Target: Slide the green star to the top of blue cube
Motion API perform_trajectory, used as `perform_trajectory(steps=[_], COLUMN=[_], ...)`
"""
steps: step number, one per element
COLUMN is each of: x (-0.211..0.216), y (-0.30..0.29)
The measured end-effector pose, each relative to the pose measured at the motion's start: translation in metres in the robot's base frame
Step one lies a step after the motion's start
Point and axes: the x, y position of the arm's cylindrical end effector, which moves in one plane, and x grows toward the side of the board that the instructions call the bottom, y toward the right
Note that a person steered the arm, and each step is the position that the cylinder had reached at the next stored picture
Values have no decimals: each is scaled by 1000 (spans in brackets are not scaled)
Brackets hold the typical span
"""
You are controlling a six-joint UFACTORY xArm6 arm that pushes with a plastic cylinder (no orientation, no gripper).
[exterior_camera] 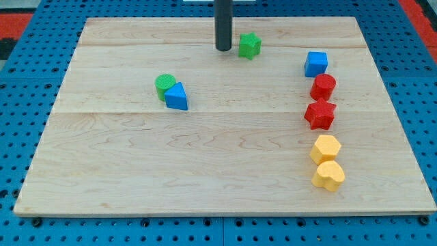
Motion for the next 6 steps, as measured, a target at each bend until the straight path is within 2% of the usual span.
perform_trajectory(steps=[2, 3, 4, 6], x=[-2, -2, 8, 13], y=[93, 91, 42, 93])
